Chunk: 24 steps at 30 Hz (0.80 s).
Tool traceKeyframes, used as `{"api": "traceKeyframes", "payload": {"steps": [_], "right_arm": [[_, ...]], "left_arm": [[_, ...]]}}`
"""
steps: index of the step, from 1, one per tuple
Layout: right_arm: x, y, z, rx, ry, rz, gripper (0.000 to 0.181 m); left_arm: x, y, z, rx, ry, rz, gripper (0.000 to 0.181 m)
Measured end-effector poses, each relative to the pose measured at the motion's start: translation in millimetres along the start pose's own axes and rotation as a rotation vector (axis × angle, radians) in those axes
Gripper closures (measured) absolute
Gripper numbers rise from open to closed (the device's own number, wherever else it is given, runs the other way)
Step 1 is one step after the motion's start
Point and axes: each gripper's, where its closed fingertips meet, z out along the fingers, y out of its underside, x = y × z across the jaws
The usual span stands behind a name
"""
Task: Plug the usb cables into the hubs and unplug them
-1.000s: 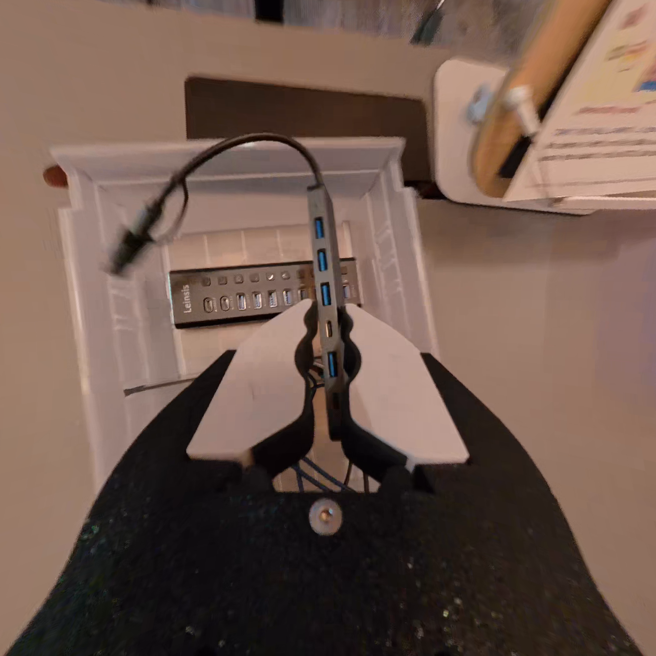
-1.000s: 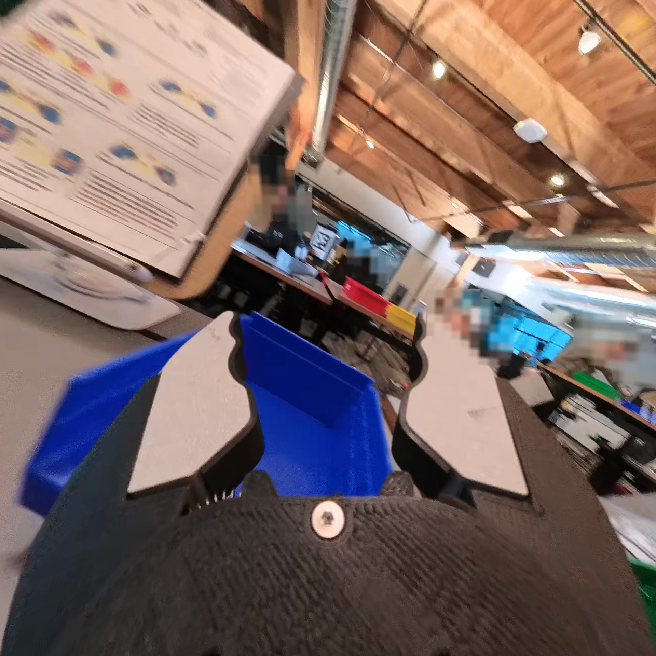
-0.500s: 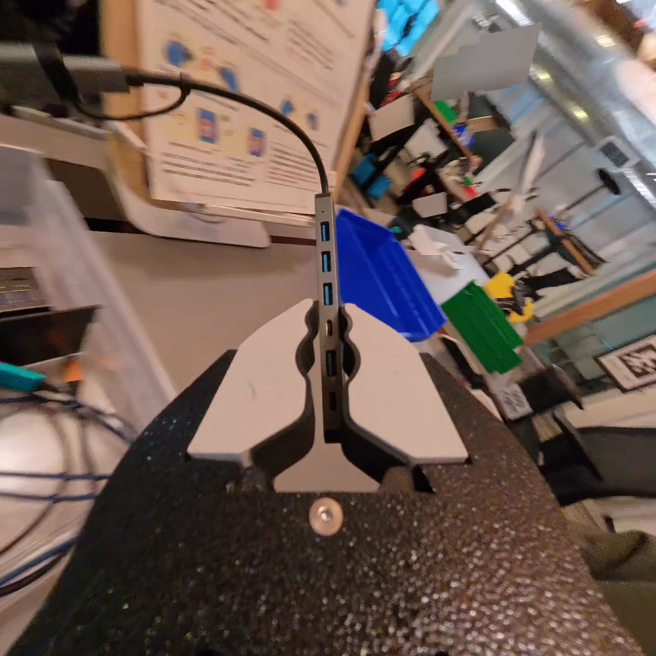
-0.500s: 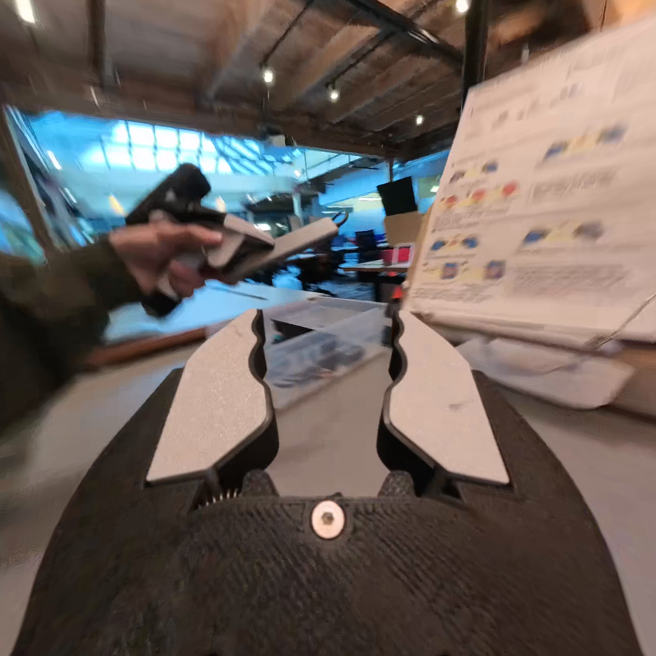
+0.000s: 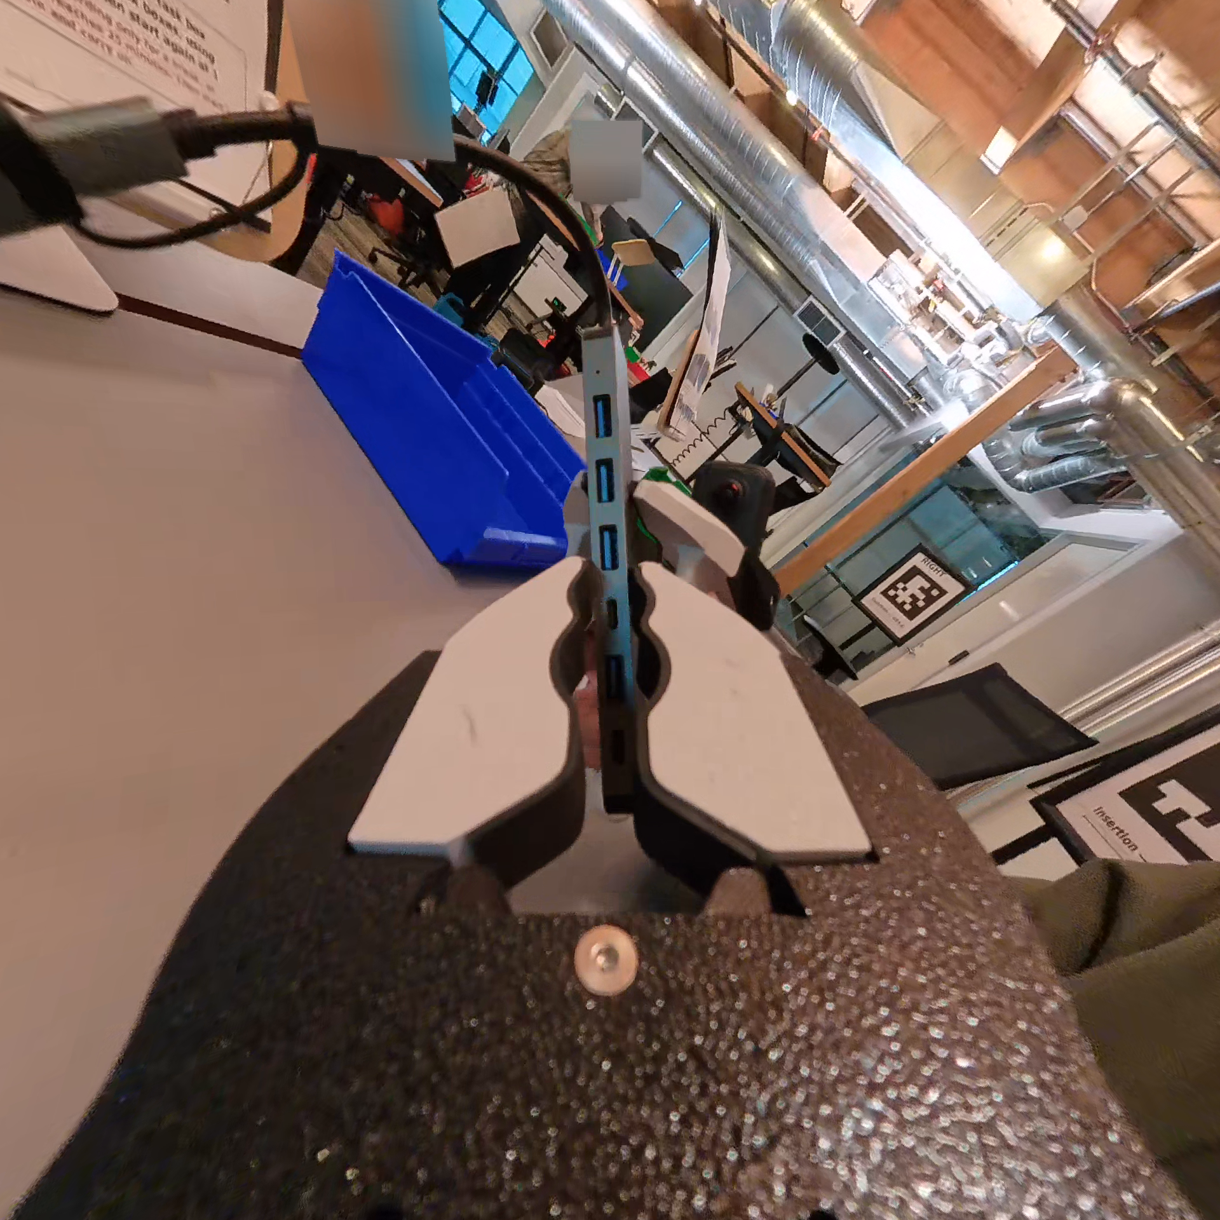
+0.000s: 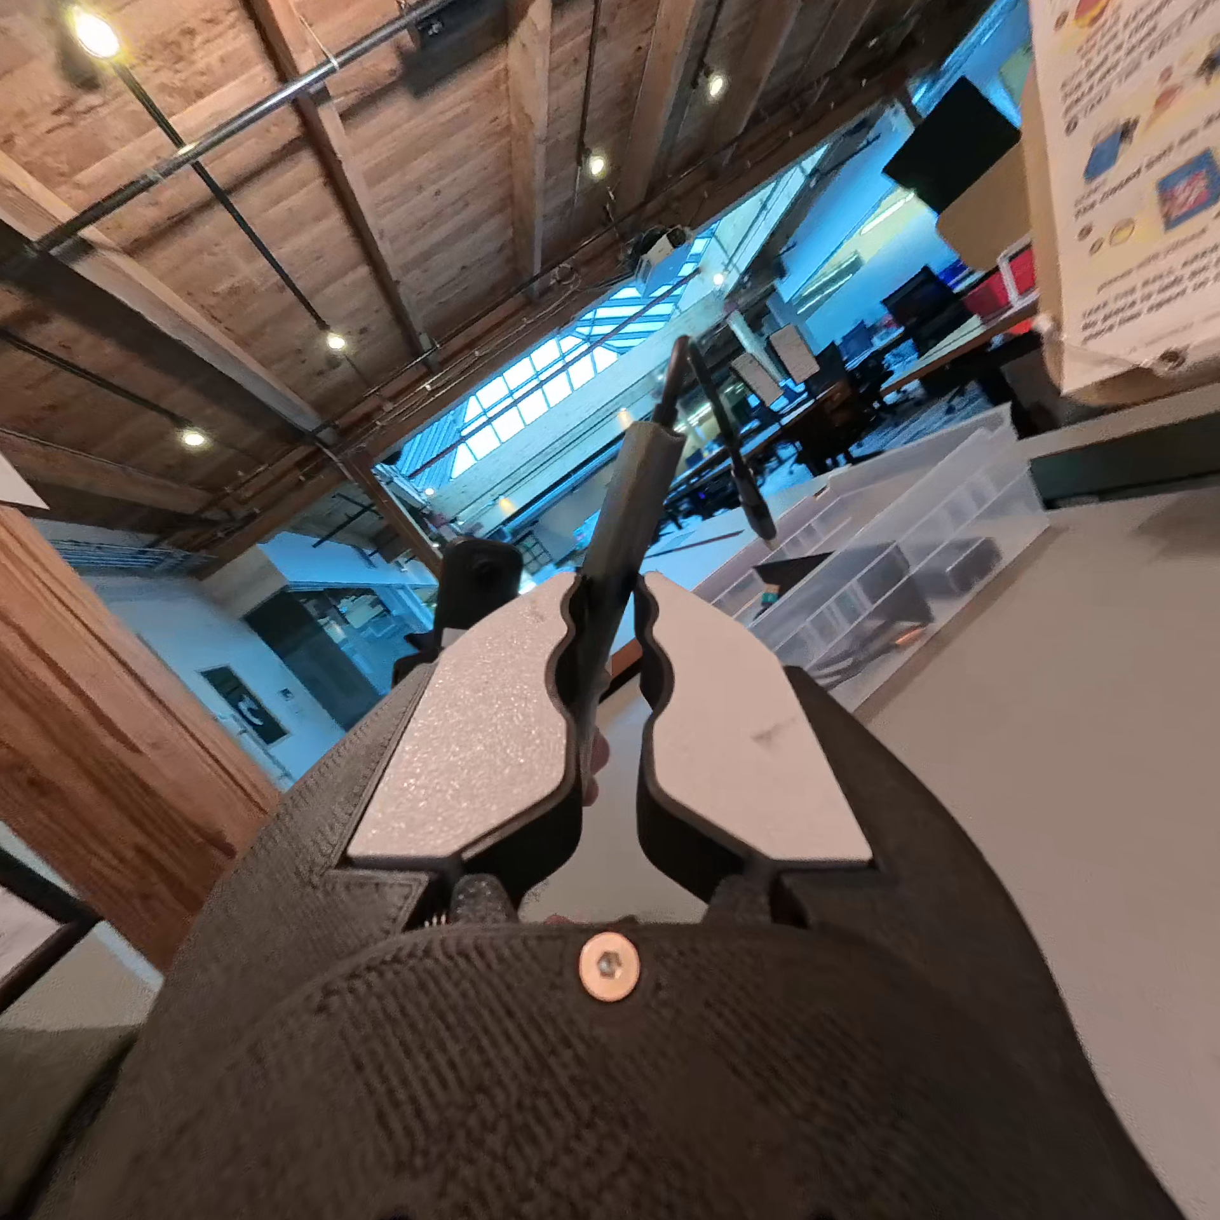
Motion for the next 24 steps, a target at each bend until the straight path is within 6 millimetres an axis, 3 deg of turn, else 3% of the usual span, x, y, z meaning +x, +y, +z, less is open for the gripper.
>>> {"api": "traceKeyframes", "payload": {"steps": [4, 8, 9, 12, 13, 15, 18, 20, 24], "right_arm": [[-3.4, 14.3, -0.4, -0.05, -0.042, 0.06, 0.17], [-18.9, 21.3, -0.1, -0.115, -0.097, 0.036, 0.171], [-22.4, 22.5, -0.3, -0.138, -0.101, 0.01, 0.171], [-27.7, 28.1, -3.5, -0.23, -0.099, -0.062, 0.171], [-27.8, 30.2, -5.3, -0.256, -0.098, -0.07, 0.171], [-30.9, 32.3, -9.0, -0.279, -0.117, -0.061, 0.171], [-32.0, 37.3, -14.7, -0.319, -0.116, -0.09, 0.171], [-27.6, 41.0, -19.1, -0.346, -0.081, -0.152, 0.171], [-18.6, 36.5, -32.1, -0.346, -0.025, -0.234, 0.17]], "left_arm": [[-3.6, 15.7, -6.5, -0.018, -0.002, 0.013, 0.17], [4.0, 21.5, -16.4, -0.023, 0.05, 0.03, 0.17], [5.5, 18.6, -19.0, -0.015, 0.049, 0.052, 0.169], [7.8, -7.0, -27.9, 0.044, 0.012, 0.089, 0.143], [11.9, -14.9, -29.3, 0.05, 0.014, 0.109, 0.143], [16.0, -21.2, -26.6, 0.019, -0.01, 0.15, 0.144], [17.7, -13.6, -13.9, -0.067, -0.024, 0.187, 0.153], [20.7, -12.5, -6.4, -0.056, 0.003, 0.151, 0.168], [15.3, -5.2, 7.5, -0.029, 0.038, 0.044, 0.169]]}}
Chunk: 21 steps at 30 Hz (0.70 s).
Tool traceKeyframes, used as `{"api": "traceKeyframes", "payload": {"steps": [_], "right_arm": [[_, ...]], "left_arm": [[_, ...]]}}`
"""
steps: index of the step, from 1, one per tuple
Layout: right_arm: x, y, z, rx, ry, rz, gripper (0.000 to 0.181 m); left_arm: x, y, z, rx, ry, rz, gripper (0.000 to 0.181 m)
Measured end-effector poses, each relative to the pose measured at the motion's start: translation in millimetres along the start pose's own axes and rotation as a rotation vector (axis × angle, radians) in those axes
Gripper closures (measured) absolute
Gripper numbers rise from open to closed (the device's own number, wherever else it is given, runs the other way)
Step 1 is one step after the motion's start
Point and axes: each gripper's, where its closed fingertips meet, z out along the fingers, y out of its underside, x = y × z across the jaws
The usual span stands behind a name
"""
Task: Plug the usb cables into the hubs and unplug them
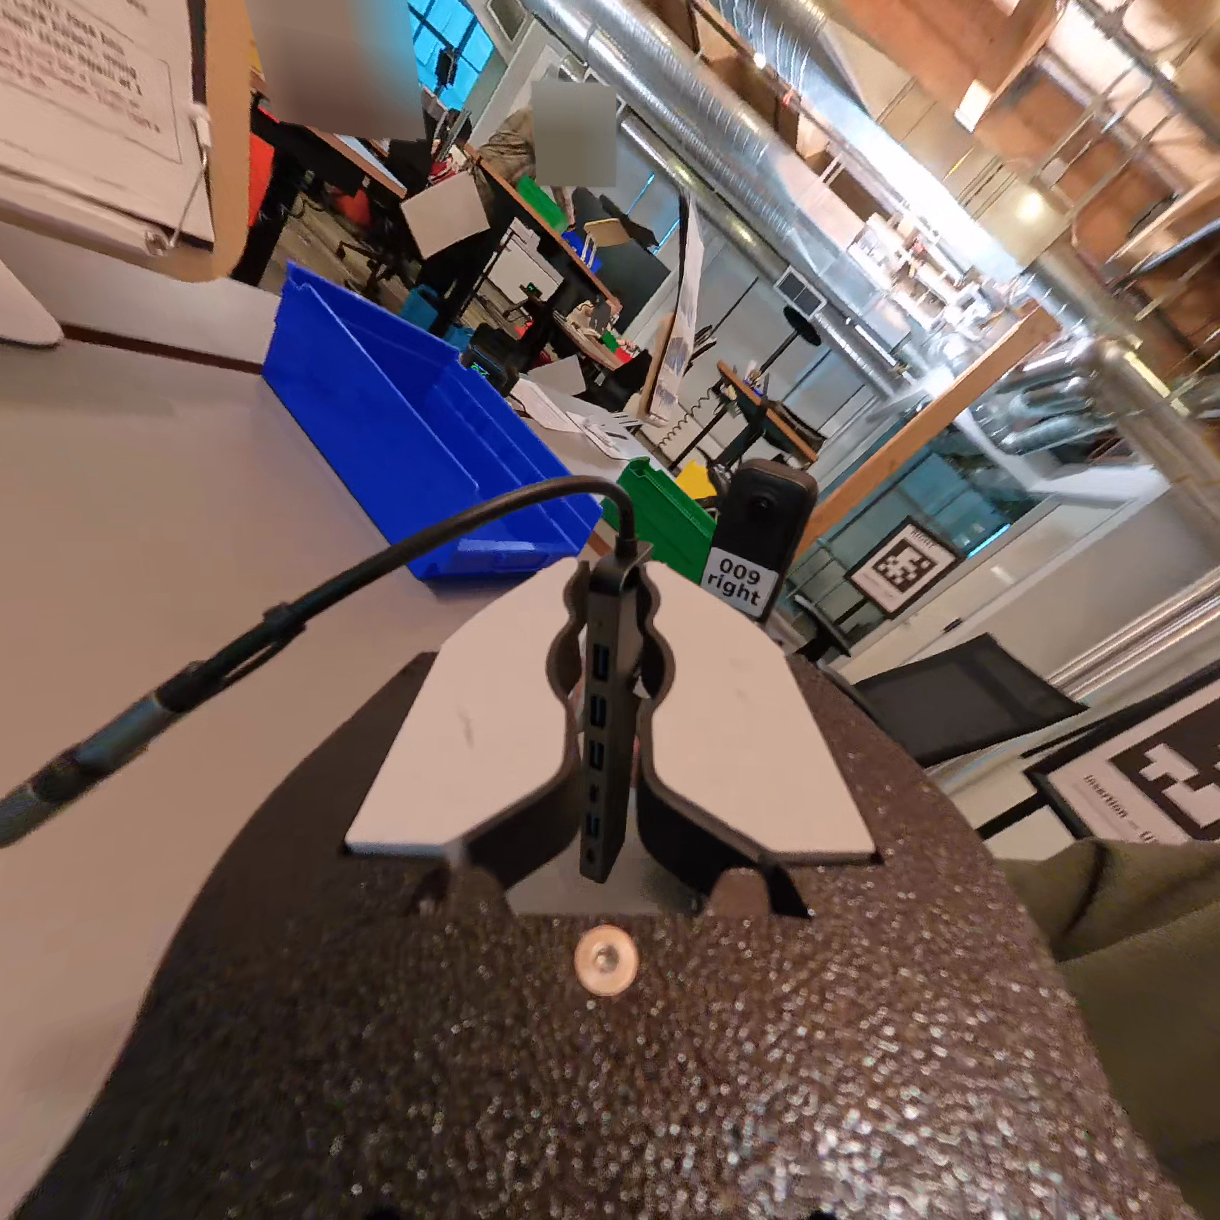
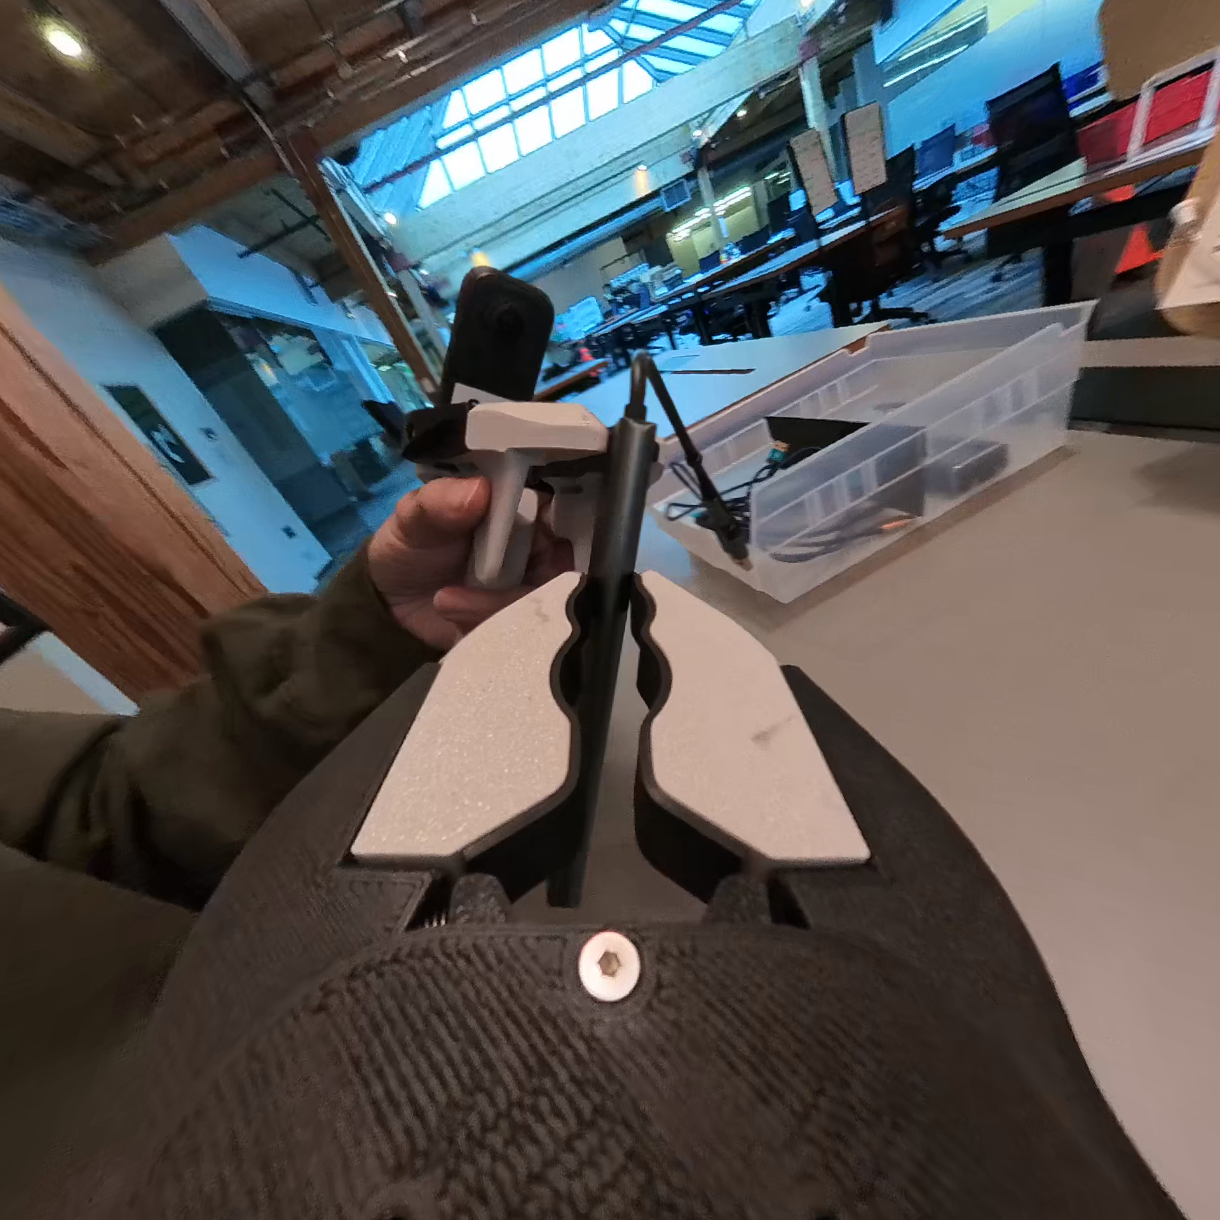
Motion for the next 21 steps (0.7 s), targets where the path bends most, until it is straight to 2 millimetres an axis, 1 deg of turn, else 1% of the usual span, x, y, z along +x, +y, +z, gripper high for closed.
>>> {"api": "traceKeyframes", "payload": {"steps": [2, 4, 5, 6, 8, 9, 10, 11, 13, 16, 18, 19, 20, 21], "right_arm": [[8.9, 1.7, -7.6, 0.008, 0.076, -0.083, 0.168], [18.2, -3.4, -19.2, 0.069, 0.179, -0.191, 0.163], [21.7, -7.0, -26.2, 0.108, 0.24, -0.27, 0.151], [25.1, -9.4, -33.3, 0.139, 0.312, -0.368, 0.136], [32.5, -6.8, -46.7, 0.15, 0.486, -0.592, 0.11], [31.6, -4.7, -50.8, 0.158, 0.542, -0.701, 0.102], [29.1, -3.0, -54.7, 0.172, 0.584, -0.776, 0.101], [27.0, -2.2, -57.8, 0.188, 0.616, -0.807, 0.103], [28.7, -1.9, -63.1, 0.211, 0.674, -0.82, 0.101], [39.0, -10.5, -81.3, 0.276, 0.781, -0.822, 0.106], [47.3, -13.2, -91.9, 0.308, 0.796, -0.771, 0.106], [50.2, -11.3, -93.5, 0.303, 0.776, -0.755, 0.108], [50.2, -10.2, -95.1, 0.307, 0.751, -0.752, 0.112], [47.5, -9.8, -96.9, 0.32, 0.727, -0.765, 0.12]], "left_arm": [[-7.1, 4.5, 8.1, 0.008, -0.003, -0.092, 0.17], [-13.2, 5.8, 16.7, 0.028, -0.014, -0.164, 0.171], [-17.8, 4.3, 20.4, 0.046, -0.033, -0.205, 0.171], [-21.8, 1.2, 23.5, 0.068, -0.045, -0.247, 0.171], [-29.1, -6.8, 29.5, 0.115, -0.063, -0.332, 0.172], [-30.3, -10.6, 33.1, 0.132, -0.058, -0.366, 0.172], [-29.8, -12.3, 37.8, 0.136, -0.051, -0.385, 0.171], [-28.9, -12.7, 43.1, 0.139, -0.047, -0.403, 0.171], [-22.6, -11.0, 55.1, 0.144, -0.01, -0.452, 0.171], [-16.3, 2.5, 71.5, 0.093, 0.025, -0.481, 0.171], [-15.7, 8.4, 75.9, 0.074, 0.042, -0.505, 0.172], [-15.4, 9.1, 76.4, 0.074, 0.051, -0.516, 0.172], [-15.8, 10.7, 77.1, 0.063, 0.047, -0.514, 0.172], [-16.2, 12.4, 78.0, 0.052, 0.041, -0.508, 0.172]]}}
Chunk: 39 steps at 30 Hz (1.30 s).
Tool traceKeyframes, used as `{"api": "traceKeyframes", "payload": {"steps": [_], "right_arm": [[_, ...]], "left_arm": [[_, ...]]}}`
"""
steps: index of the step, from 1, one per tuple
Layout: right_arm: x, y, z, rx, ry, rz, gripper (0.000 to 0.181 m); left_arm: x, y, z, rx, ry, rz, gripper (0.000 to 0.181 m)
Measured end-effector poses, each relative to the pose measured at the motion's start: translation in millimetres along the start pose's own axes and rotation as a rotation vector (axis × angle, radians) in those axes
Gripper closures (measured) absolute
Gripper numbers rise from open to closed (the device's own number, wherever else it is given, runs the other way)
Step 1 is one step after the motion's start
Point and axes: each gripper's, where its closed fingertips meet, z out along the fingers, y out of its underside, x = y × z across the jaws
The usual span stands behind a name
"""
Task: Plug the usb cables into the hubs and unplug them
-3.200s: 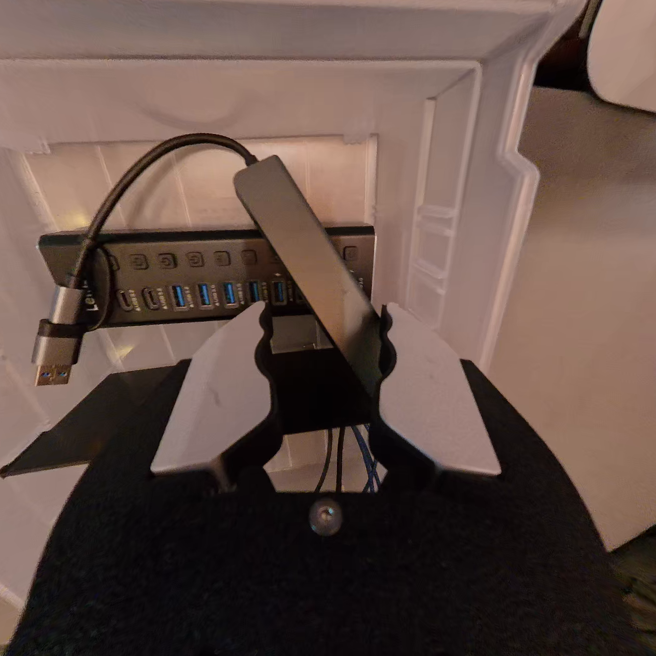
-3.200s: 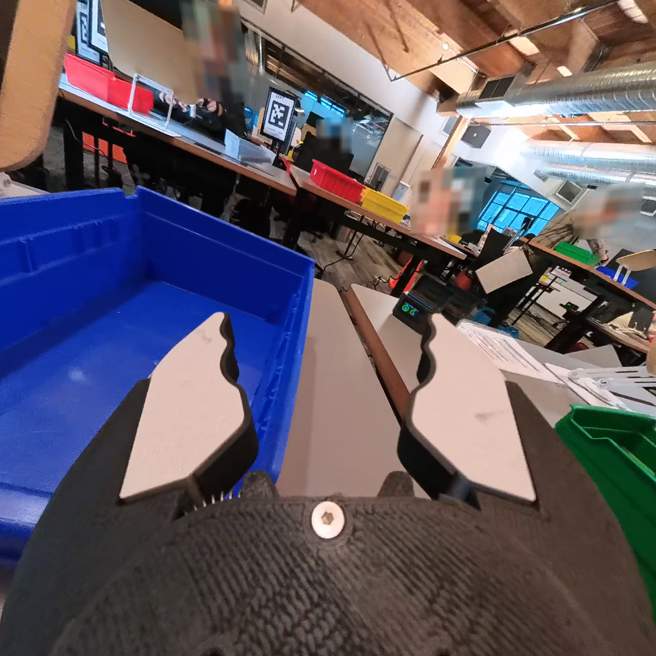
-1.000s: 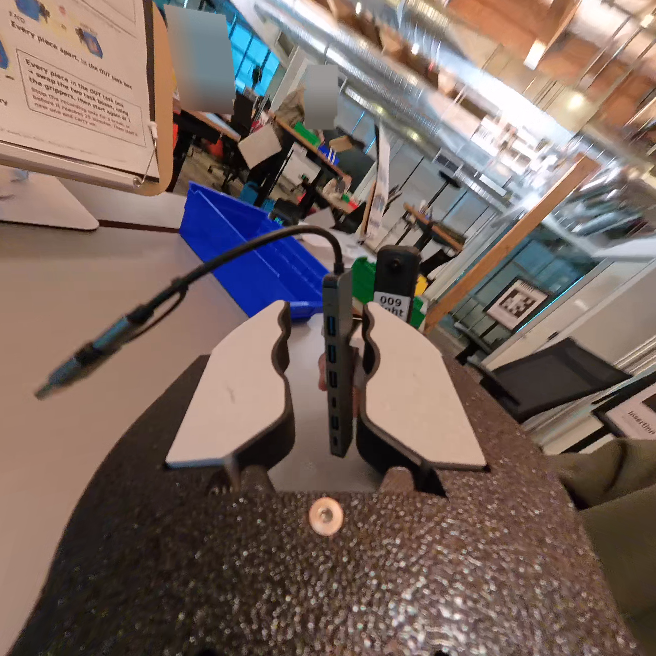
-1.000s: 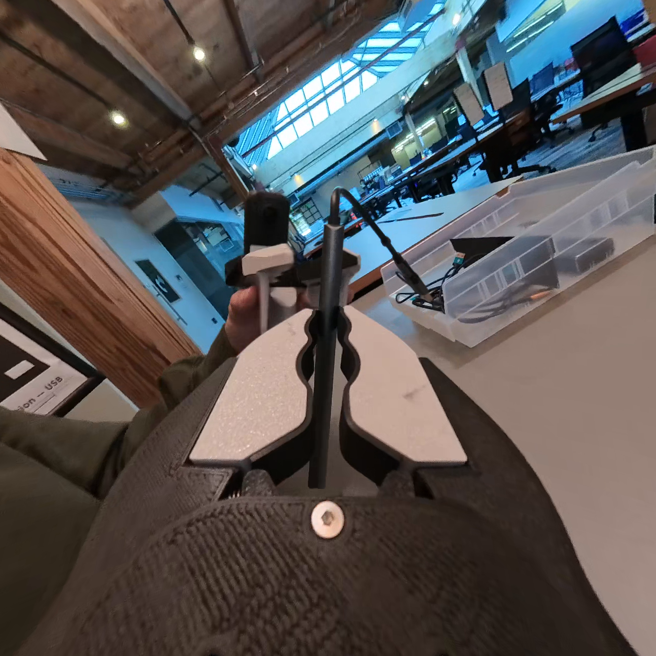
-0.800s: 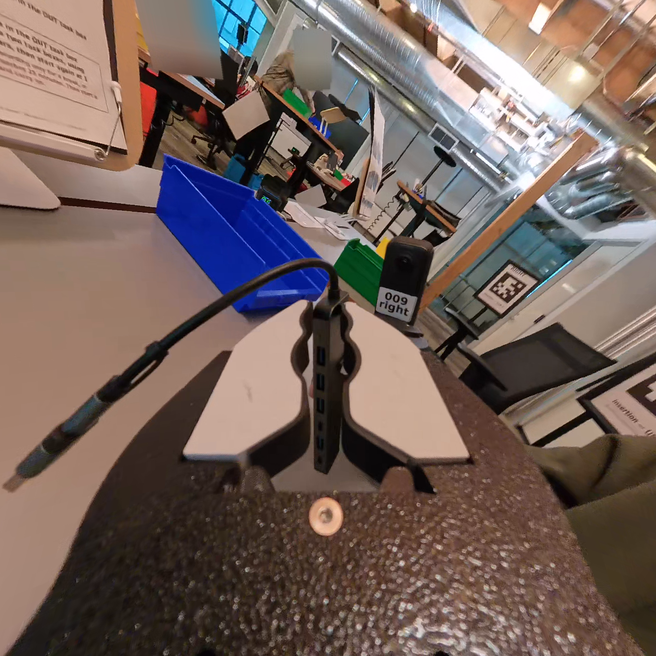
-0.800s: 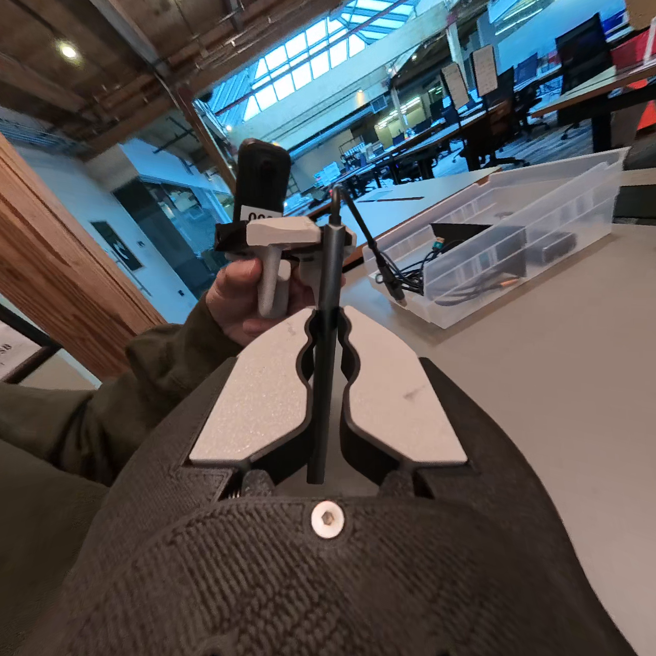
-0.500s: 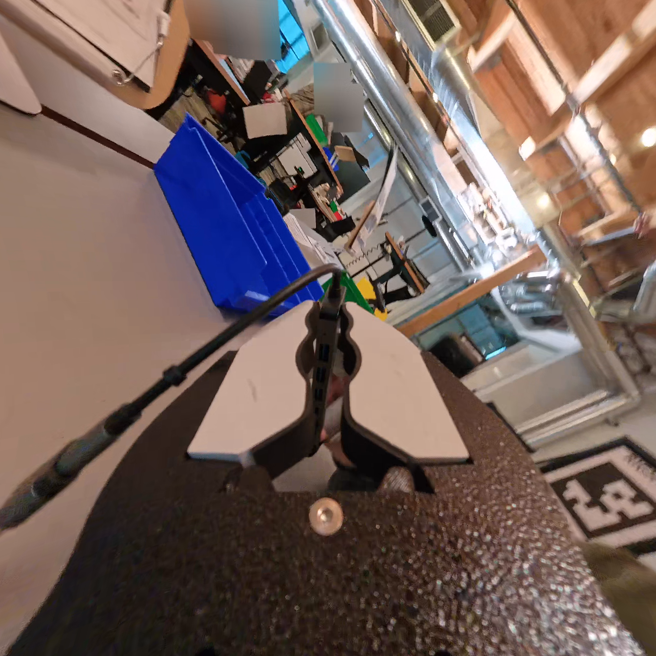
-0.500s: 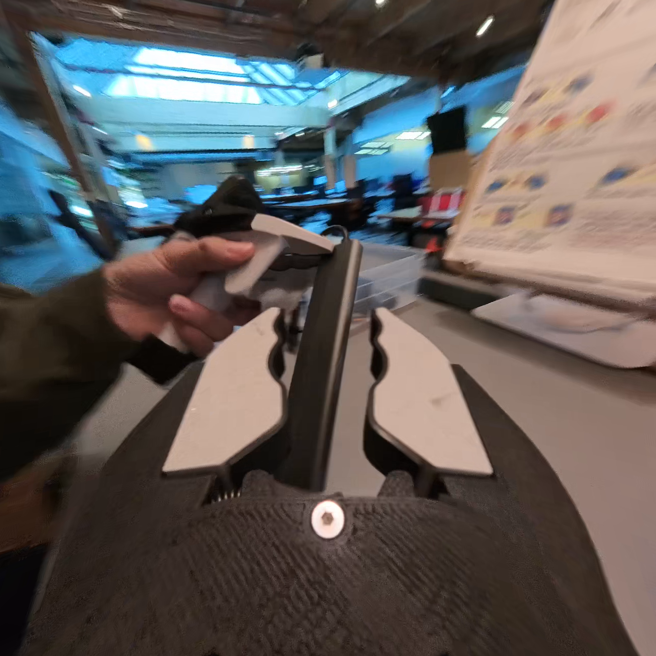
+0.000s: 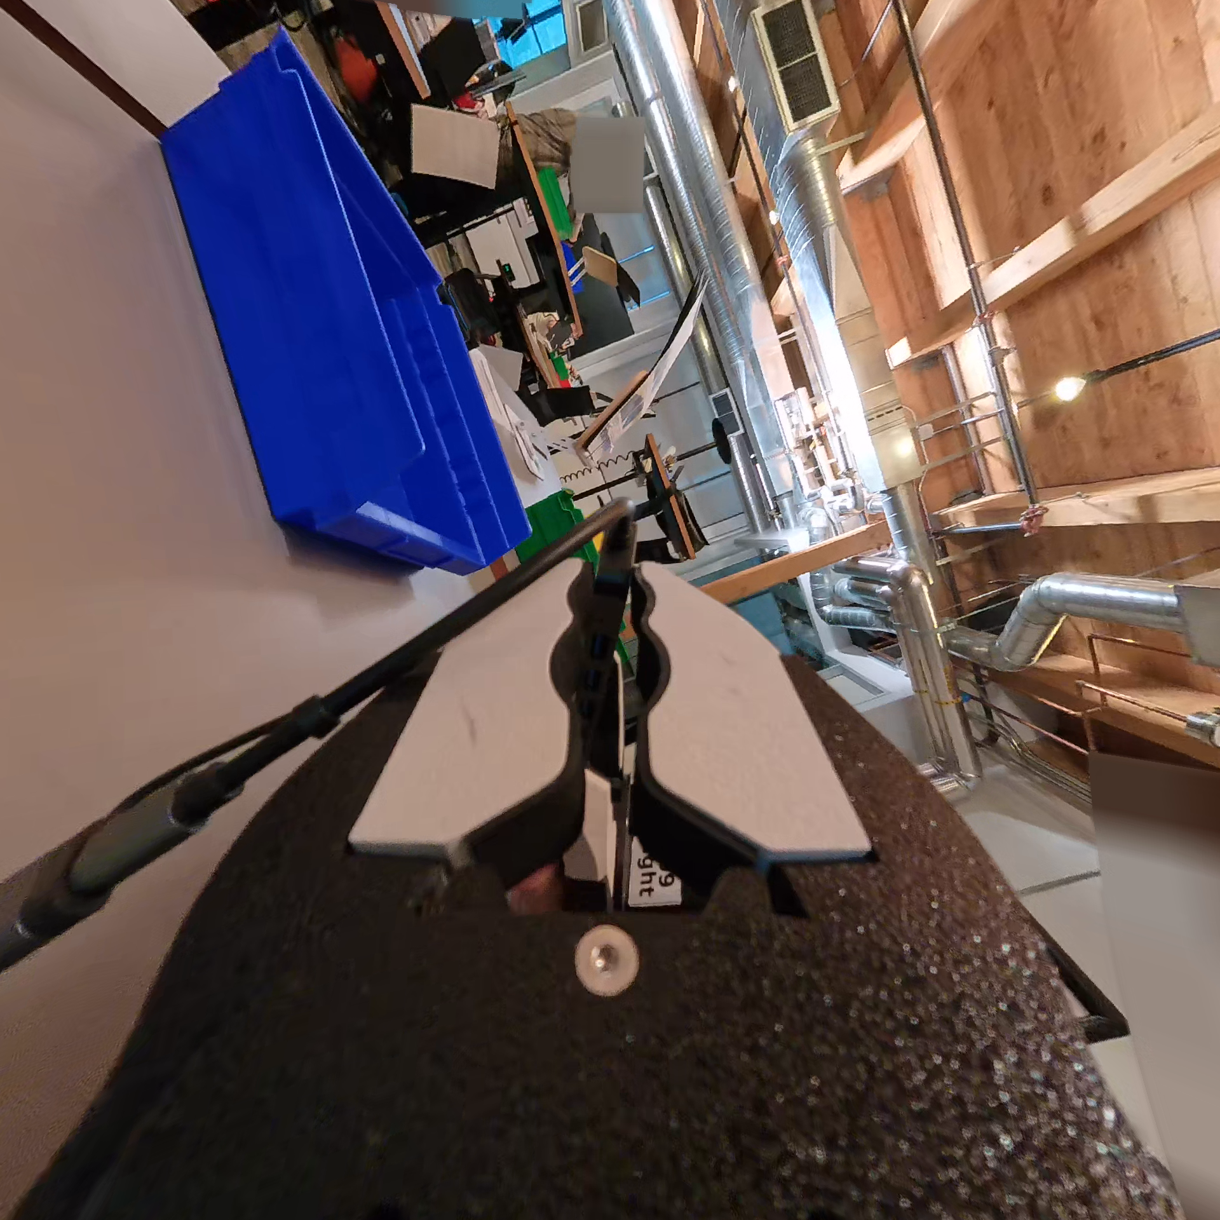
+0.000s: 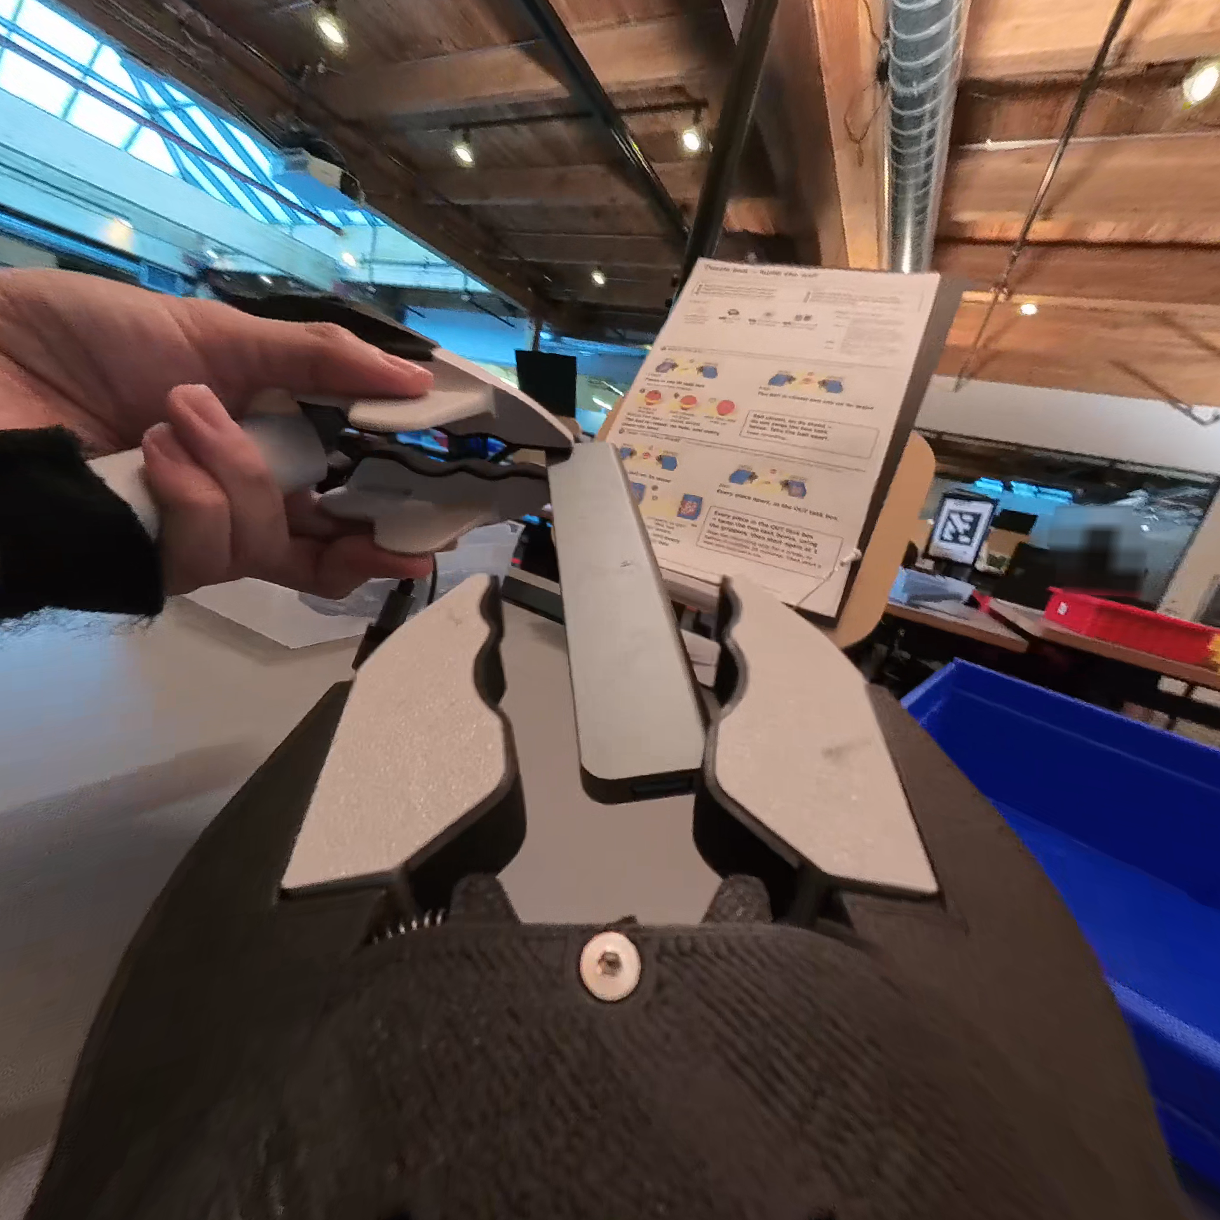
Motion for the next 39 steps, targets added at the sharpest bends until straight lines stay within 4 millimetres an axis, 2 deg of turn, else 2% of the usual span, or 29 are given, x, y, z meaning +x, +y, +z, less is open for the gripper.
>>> {"api": "traceKeyframes", "payload": {"steps": [2, 3, 6, 8, 11, 16, 22, 25, 28, 30, 32, 39], "right_arm": [[-1.0, -2.2, -5.8, 0.032, -0.026, -0.019, 0.142], [0.5, -0.7, -7.8, 0.035, -0.023, -0.025, 0.145], [3.0, 12.0, -9.5, 0.003, -0.035, 0.025, 0.132], [5.7, 8.8, -12.1, 0.03, -0.031, 0.043, 0.144], [5.4, -2.9, -15.1, 0.087, -0.03, 0.024, 0.146], [4.4, 3.2, -14.7, 0.046, -0.042, 0.064, 0.146], [5.1, 9.8, -15.4, -0.003, -0.059, 0.216, 0.147], [5.2, 9.9, -15.8, -0.003, -0.068, 0.247, 0.147], [8.0, 9.6, -16.5, -0.001, -0.054, 0.252, 0.147], [8.2, 11.9, -16.3, -0.011, -0.055, 0.256, 0.147], [6.6, 16.1, -15.2, -0.033, -0.063, 0.258, 0.146], [5.4, 16.9, -14.0, -0.03, -0.04, 0.213, 0.146]], "left_arm": [[-0.3, 2.5, 2.0, -0.016, 0.001, -0.011, 0.171], [-0.2, 3.3, 3.0, -0.022, 0.004, -0.015, 0.171], [3.0, 0.9, 4.9, -0.014, 0.035, -0.048, 0.172], [0.3, 2.7, 7.3, -0.023, 0.017, -0.044, 0.171], [-4.4, 4.7, 10.3, -0.03, -0.002, -0.042, 0.172], [-5.9, 4.3, 13.2, -0.033, -0.025, -0.014, 0.172], [-15.1, 6.2, 15.6, -0.036, -0.107, 0.064, 0.171], [-18.0, 19.9, 20.2, -0.099, -0.127, 0.103, 0.152], [-18.4, 36.5, 25.4, -0.163, -0.12, 0.123, 0.145], [-17.8, 37.1, 27.6, -0.145, -0.102, 0.121, 0.151], [-20.6, 34.3, 27.4, -0.132, -0.097, 0.107, 0.17], [-20.7, 33.6, 25.9, -0.149, -0.1, 0.05, 0.172]]}}
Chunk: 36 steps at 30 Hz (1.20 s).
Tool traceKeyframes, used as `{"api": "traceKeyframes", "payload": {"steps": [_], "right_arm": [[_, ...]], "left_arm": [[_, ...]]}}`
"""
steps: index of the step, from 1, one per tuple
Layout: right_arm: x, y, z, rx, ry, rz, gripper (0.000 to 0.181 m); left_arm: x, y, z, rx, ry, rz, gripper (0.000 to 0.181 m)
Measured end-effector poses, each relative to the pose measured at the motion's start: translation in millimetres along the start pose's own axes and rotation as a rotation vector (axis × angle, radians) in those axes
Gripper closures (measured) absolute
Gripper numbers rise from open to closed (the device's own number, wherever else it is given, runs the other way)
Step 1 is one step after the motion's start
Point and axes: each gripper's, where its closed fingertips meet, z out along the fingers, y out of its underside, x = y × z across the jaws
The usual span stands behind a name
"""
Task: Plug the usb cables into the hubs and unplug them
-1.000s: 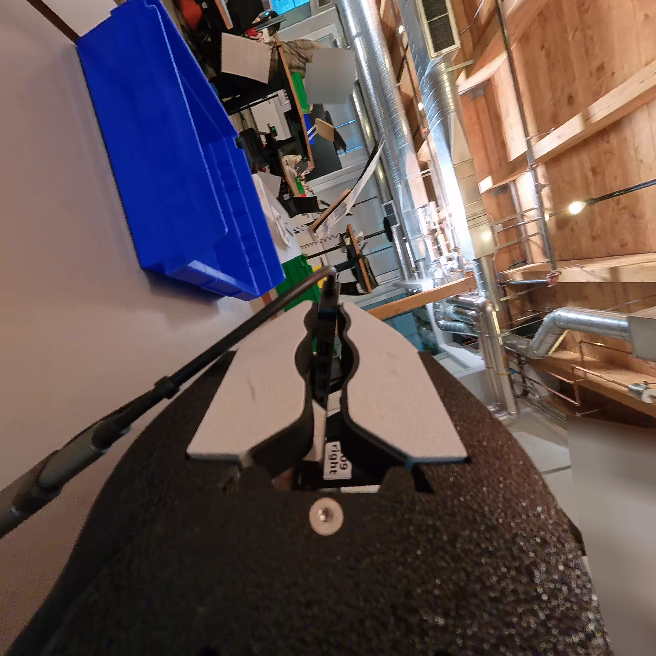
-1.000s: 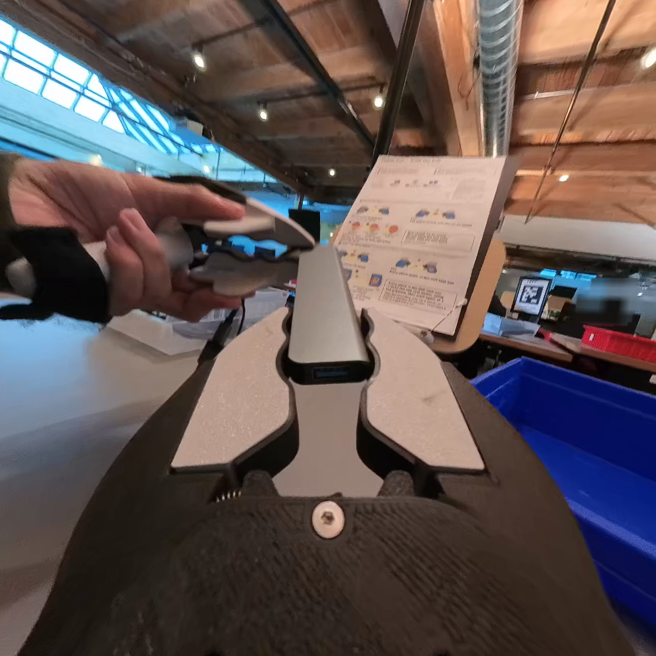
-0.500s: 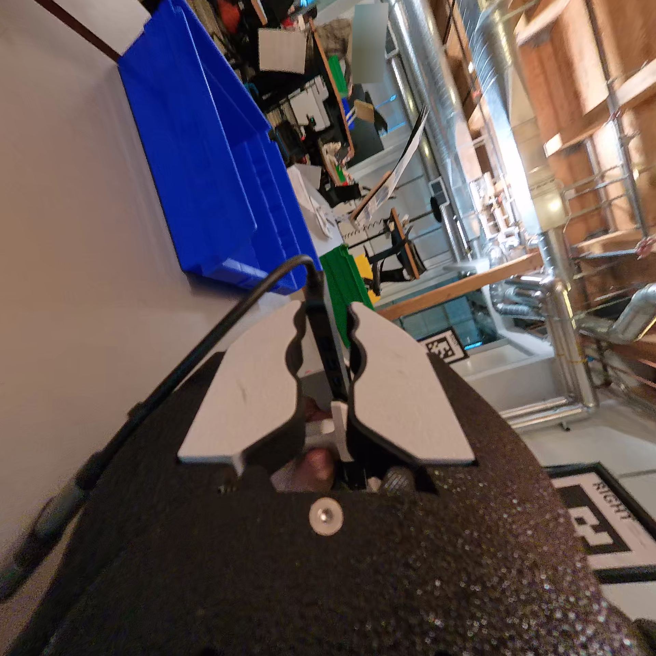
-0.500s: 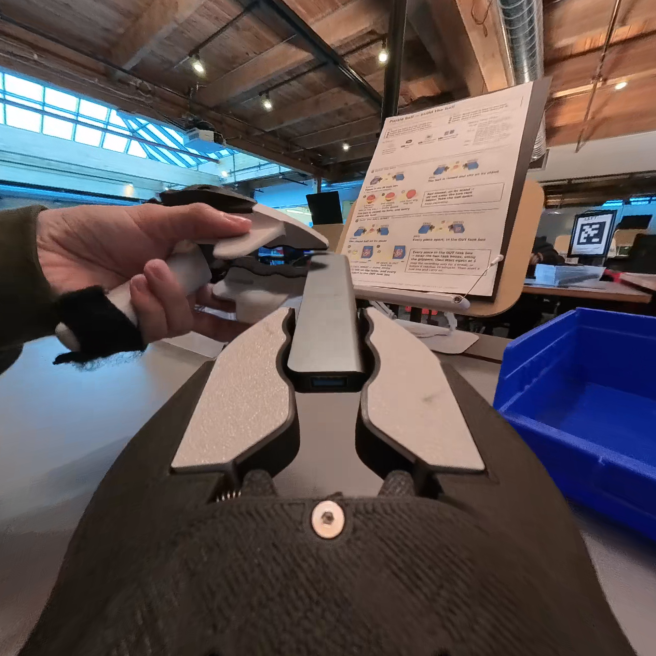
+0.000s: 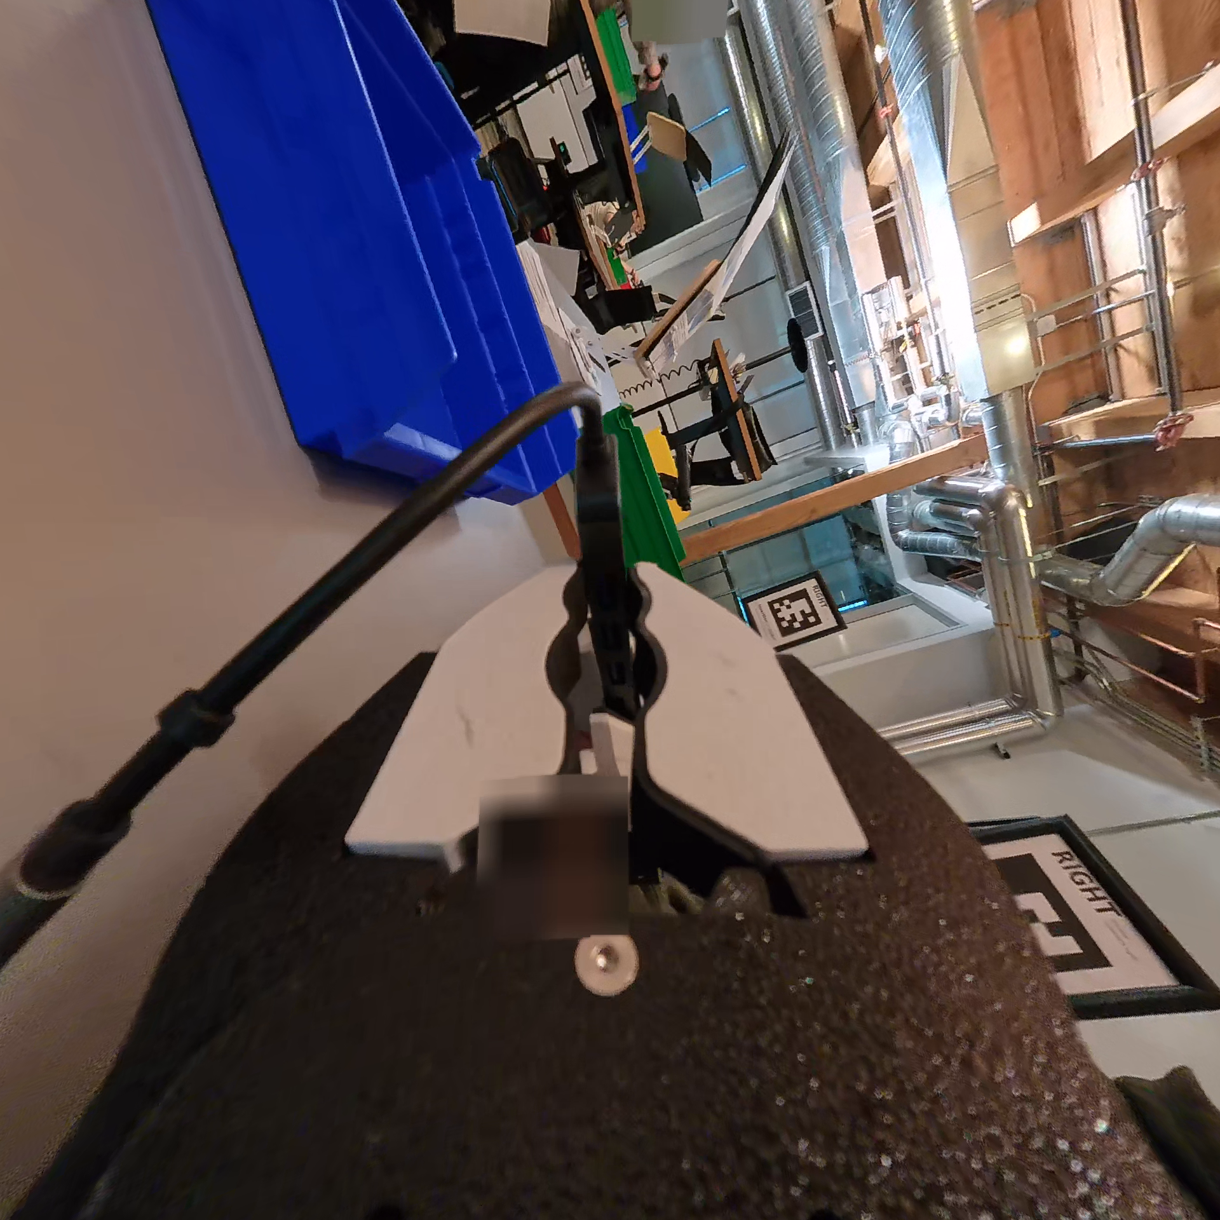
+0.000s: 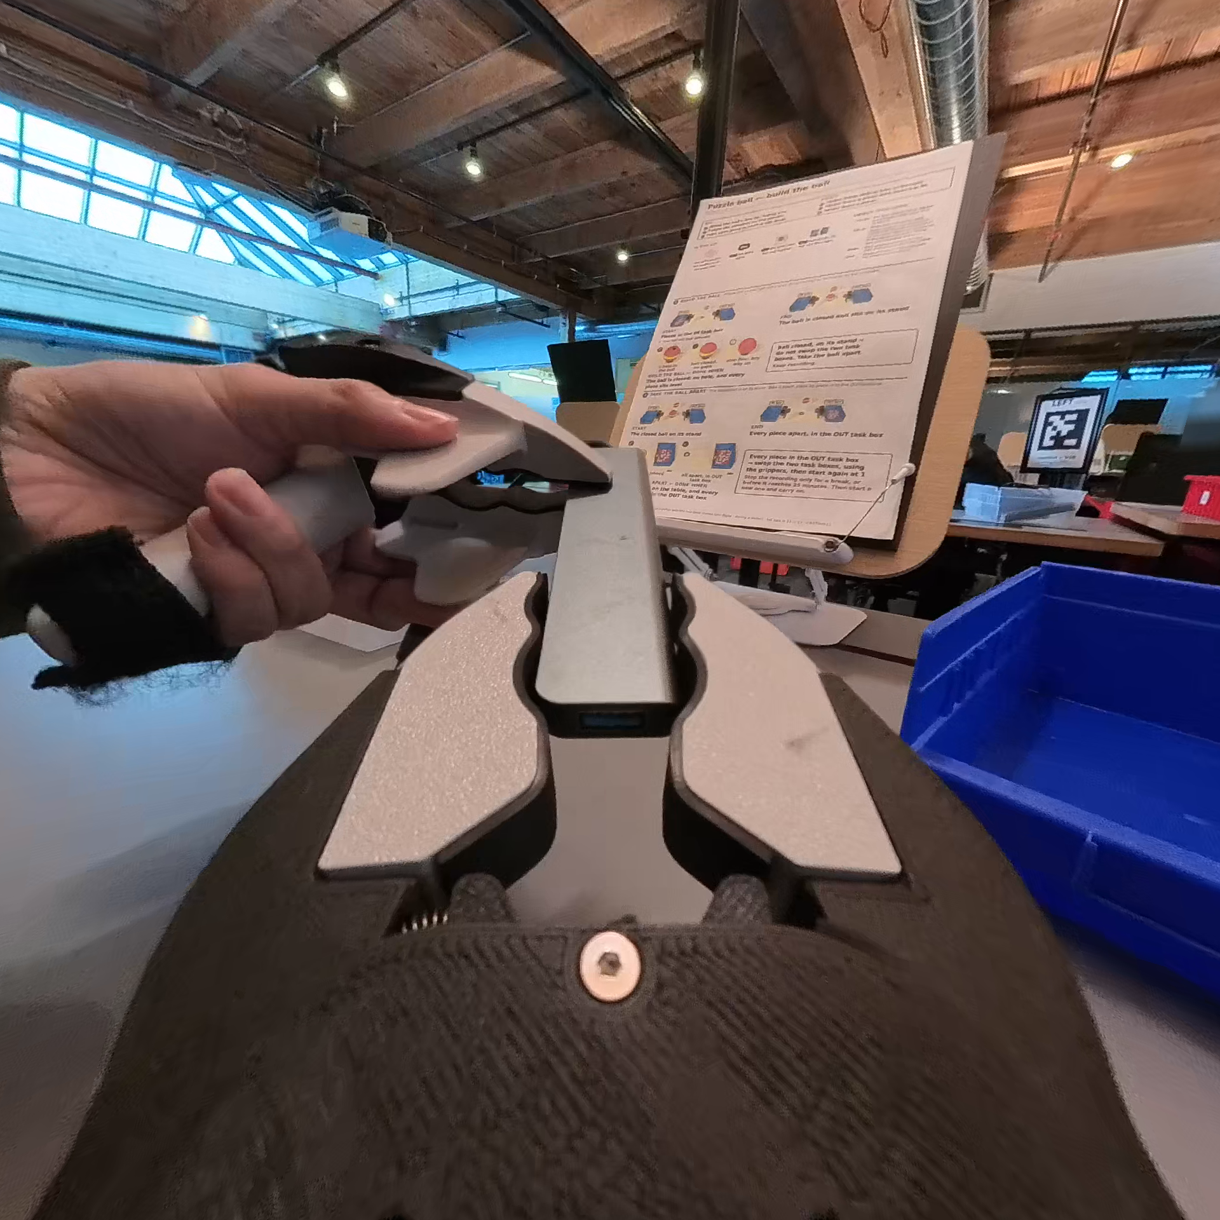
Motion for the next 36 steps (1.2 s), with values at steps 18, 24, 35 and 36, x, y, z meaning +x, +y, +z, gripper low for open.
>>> {"api": "traceKeyframes", "payload": {"steps": [18, 24, 35, 36], "right_arm": [[-5.0, 3.3, 0.8, -0.029, -0.015, -0.042, 0.146], [-3.4, 7.4, 1.2, -0.068, -0.024, 0.02, 0.146], [14.0, 6.2, -2.0, -0.057, 0.034, 0.086, 0.146], [18.1, 5.9, -3.1, -0.054, 0.049, 0.092, 0.146]], "left_arm": [[1.6, 4.2, 0.9, -0.034, -0.007, -0.001, 0.172], [0.3, -0.5, 5.2, -0.018, -0.026, 0.047, 0.153], [-2.1, 13.8, -10.4, -0.063, -0.076, 0.226, 0.134], [0.4, 19.9, -15.9, -0.088, -0.079, 0.278, 0.134]]}}
